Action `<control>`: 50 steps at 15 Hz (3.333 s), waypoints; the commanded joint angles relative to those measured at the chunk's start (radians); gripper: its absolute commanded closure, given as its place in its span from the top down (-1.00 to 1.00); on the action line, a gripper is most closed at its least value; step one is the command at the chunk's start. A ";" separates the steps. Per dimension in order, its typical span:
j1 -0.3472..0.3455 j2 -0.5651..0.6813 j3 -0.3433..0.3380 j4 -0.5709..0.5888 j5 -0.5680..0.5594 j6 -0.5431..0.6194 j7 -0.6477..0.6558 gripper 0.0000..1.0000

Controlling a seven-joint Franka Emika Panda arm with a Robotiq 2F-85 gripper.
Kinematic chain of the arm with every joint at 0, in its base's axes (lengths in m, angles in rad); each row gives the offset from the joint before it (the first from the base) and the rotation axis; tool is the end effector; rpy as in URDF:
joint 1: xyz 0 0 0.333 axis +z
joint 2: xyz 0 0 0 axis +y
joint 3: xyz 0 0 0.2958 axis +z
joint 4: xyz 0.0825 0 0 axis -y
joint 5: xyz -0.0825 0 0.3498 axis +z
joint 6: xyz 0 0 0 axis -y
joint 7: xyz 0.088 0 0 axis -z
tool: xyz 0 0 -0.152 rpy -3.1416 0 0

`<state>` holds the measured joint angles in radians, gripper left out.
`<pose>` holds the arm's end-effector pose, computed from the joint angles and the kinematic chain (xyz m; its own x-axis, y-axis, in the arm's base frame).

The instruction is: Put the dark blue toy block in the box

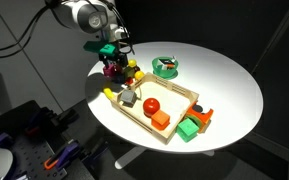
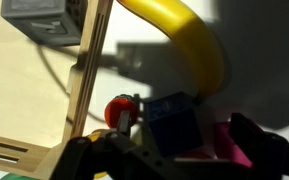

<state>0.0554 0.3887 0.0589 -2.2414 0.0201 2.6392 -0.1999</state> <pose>0.5175 0.0609 0.1600 0.9576 0.2877 0.0154 0.2881 -0.9571 -0.0297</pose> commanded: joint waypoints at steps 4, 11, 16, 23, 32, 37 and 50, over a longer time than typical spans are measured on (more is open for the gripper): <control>-0.027 0.058 0.039 0.036 -0.013 0.037 -0.049 1.00; -0.027 0.106 0.045 0.082 -0.021 0.045 -0.059 1.00; -0.033 0.132 0.046 0.102 -0.026 0.044 -0.065 1.00; -0.035 0.160 0.042 0.113 -0.034 0.044 -0.058 1.00; -0.021 0.194 0.040 0.147 -0.057 0.043 -0.046 1.00; -0.009 0.201 0.034 0.159 -0.070 0.042 -0.034 0.32; -0.029 0.055 0.021 0.107 -0.043 -0.107 0.008 -0.32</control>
<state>0.0395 0.5190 0.0749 -2.1009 -0.0290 2.5847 -0.2138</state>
